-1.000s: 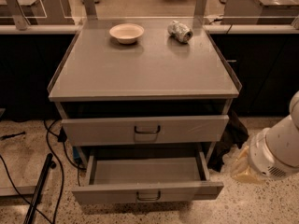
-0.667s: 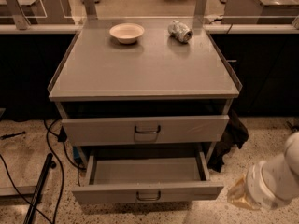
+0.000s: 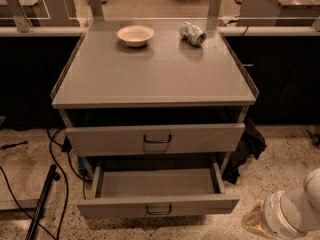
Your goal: Close middle drawer
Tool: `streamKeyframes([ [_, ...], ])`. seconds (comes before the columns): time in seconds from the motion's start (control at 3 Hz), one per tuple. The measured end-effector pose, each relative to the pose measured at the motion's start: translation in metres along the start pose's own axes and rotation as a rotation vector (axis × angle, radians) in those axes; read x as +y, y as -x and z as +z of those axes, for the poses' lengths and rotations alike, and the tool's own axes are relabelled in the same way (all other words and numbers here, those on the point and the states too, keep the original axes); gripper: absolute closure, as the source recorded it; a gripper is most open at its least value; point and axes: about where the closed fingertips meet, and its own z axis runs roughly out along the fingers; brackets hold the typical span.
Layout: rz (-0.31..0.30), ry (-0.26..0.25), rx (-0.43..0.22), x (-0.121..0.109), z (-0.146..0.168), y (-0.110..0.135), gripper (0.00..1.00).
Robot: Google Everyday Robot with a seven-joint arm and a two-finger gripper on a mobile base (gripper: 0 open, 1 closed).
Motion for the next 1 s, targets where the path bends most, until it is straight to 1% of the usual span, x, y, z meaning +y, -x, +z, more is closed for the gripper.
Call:
streamKeyframes([
  [0.33, -0.016, -0.029, 0.001, -0.008, 0.017, -0.011, 1.00],
  [0.67, -0.064, -0.075, -0.036, -0.021, 0.050, -0.022, 1.00],
  [1.0, -0.135, -0.093, -0.103, -0.036, 0.090, -0.021, 1.00],
])
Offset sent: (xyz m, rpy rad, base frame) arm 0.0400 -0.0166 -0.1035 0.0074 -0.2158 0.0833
